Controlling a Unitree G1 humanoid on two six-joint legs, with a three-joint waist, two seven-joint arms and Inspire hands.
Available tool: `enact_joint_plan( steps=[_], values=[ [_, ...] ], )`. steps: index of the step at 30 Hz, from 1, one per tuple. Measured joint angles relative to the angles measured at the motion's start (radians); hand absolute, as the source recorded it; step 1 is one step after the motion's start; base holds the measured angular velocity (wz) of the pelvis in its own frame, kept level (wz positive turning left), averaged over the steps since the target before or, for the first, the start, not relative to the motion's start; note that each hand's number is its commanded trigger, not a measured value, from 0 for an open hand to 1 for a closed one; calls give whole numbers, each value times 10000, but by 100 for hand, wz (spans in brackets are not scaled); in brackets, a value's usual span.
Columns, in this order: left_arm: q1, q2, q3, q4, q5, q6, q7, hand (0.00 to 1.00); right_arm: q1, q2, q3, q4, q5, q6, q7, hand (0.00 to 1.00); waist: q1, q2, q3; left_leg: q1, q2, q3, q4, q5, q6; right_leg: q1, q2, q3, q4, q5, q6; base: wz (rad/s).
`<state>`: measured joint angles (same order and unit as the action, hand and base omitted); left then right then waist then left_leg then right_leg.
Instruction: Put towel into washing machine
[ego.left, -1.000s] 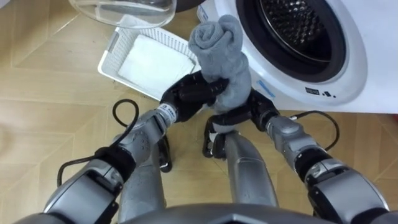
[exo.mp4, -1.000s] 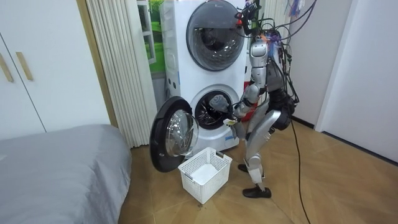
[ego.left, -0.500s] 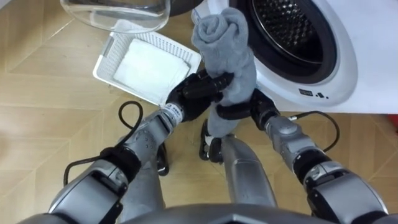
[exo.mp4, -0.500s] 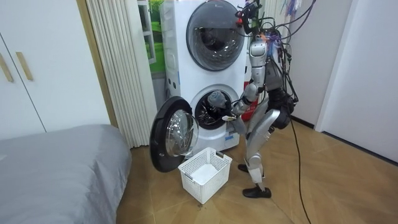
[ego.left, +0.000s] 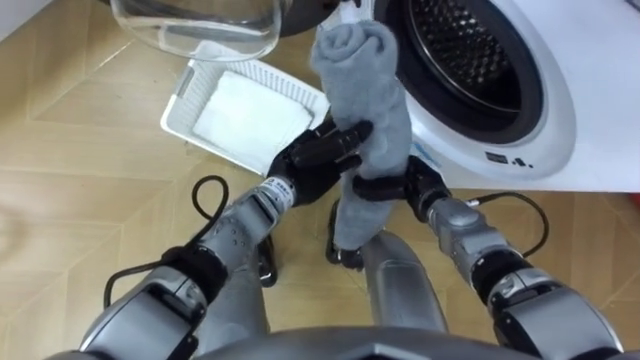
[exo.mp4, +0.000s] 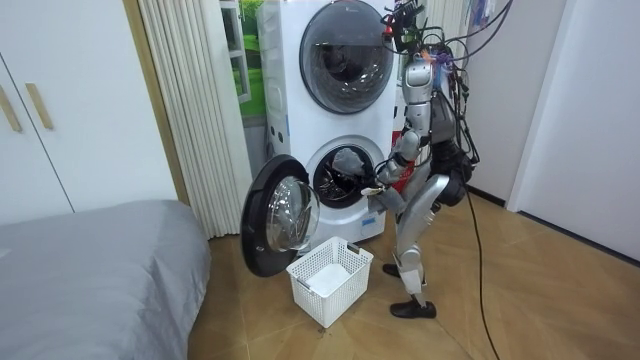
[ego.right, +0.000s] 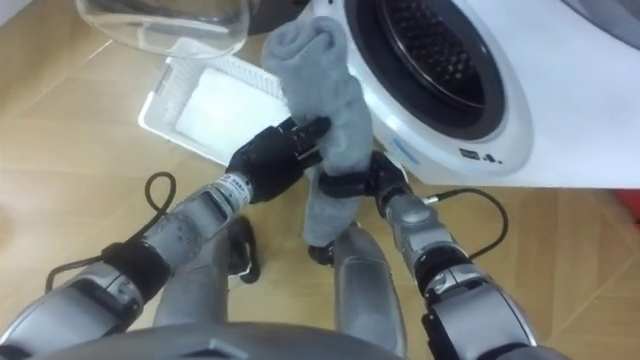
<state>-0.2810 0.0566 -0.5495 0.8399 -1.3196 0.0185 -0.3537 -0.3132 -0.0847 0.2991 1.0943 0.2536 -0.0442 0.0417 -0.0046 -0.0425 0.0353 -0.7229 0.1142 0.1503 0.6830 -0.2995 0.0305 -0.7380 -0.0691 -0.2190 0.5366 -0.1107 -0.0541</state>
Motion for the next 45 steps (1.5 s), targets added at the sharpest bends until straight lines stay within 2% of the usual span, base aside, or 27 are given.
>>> enact_joint_plan(
  steps=[5,8,9,11,17,18,21,24,27,29,30,31,32,35,37,38,41,44,45],
  values=[
    [314,69,696,344,-8,-51,-131,0,248,-10,-343,81,200,199,-95,100,417,23,10,7,-46,32,-261,73,-31,-56,18,55,-67,-2,1,1],
    [579,314,1149,955,5,-162,9,0,242,-98,-395,227,696,258,-228,100,586,54,30,-10,-42,3,-383,92,-64,-54,52,-21,-191,0,-4,0],
    [728,480,1214,1034,68,-183,147,0,296,-180,-396,227,1150,277,-248,100,686,67,37,-9,-47,8,-430,93,-66,-67,42,-10,-205,-3,-1,0],
    [945,703,1568,1143,604,-163,450,0,235,-341,-479,303,2097,494,-222,100,787,101,59,-98,-49,23,-457,93,-67,-193,-12,-19,-158,-24,10,0],
    [1102,720,2057,1632,1179,-110,1086,0,105,-498,-913,529,3588,679,-270,100,893,135,81,-207,-124,2,-429,100,-60,-346,-119,-44,17,-57,30,2],
    [1107,645,2150,1614,1432,-104,1189,0,2,-538,-995,733,3983,686,-270,100,891,135,82,-205,-160,3,-430,117,-41,-346,-153,-39,32,-57,31,6],
    [1116,471,2288,1599,2188,-71,1342,0,-45,-741,-1597,851,4544,862,-271,100,874,116,93,-203,-252,4,-426,167,25,-343,-197,-31,73,-65,44,6],
    [1118,552,2357,1598,2250,13,1626,0,-41,-871,-2181,852,5102,932,-365,100,816,52,130,-225,-301,3,-416,187,47,-363,-236,-2,69,-63,51,1],
    [1012,568,2558,1633,2403,156,1923,0,-195,-1121,-2468,872,6124,1272,-565,100,748,22,133,-334,-389,8,-431,247,92,-517,-346,-11,204,-76,72,5],
    [1015,661,2635,1622,2402,226,1998,0,-329,-1140,-2557,899,6613,1410,-664,100,622,-50,168,-332,-399,5,-414,248,95,-523,-359,-8,250,-87,89,2],
    [976,707,2696,1592,2423,258,2085,0,-393,-1168,-2558,893,7072,1482,-682,100,603,-172,188,-343,-423,32,-410,249,95,-592,-365,71,338,-111,113,0],
    [963,725,2765,1577,2425,259,2172,0,-502,-1193,-2581,892,7515,1557,-757,100,592,-295,179,-379,-435,74,-402,249,95,-675,-363,141,382,-129,111,0],
    [959,731,2834,1572,2413,261,2202,0,-574,-1229,-2648,893,7701,1629,-797,100,574,-306,175,-405,-435,61,-383,249,96,-684,-365,134,382,-129,111,0],
    [986,815,2888,1336,2432,413,2360,0,-1081,-1624,-2922,1066,8603,1901,-972,100,450,-357,170,-496,-418,60,-258,235,119,-754,-380,161,471,-142,133,2],
    [1155,974,2938,976,2447,443,2504,0,-1455,-1848,-3203,1026,9317,1963,-1214,100,369,-504,164,-504,-437,118,-202,233,123,-852,-448,212,670,-177,138,0],
    [1208,1006,2992,842,2477,453,2602,0,-1599,-1969,-3345,936,9582,2046,-1328,100,353,-565,172,-505,-531,127,-170,236,129,-884,-509,212,783,-228,133,7],
    [1346,1006,3212,543,2751,473,2757,0,-1915,-2187,-3701,620,10172,2213,-1748,100,396,-700,165,-551,-558,147,-74,236,139,-995,-539,295,953,-269,138,1],
    [1441,1032,3399,277,2950,467,3050,0,-2489,-2576,-3992,607,10995,2419,-2164,100,356,-855,157,-603,-560,152,124,209,176,-1023,-606,259,1109,-365,128,9],
    [1469,1057,3401,163,3045,462,3098,0,-2684,-2682,-4058,608,11415,2512,-2342,55,309,-897,158,-639,-562,134,158,215,184,-1026,-642,209,1141,-371,129,15]
  ],
)
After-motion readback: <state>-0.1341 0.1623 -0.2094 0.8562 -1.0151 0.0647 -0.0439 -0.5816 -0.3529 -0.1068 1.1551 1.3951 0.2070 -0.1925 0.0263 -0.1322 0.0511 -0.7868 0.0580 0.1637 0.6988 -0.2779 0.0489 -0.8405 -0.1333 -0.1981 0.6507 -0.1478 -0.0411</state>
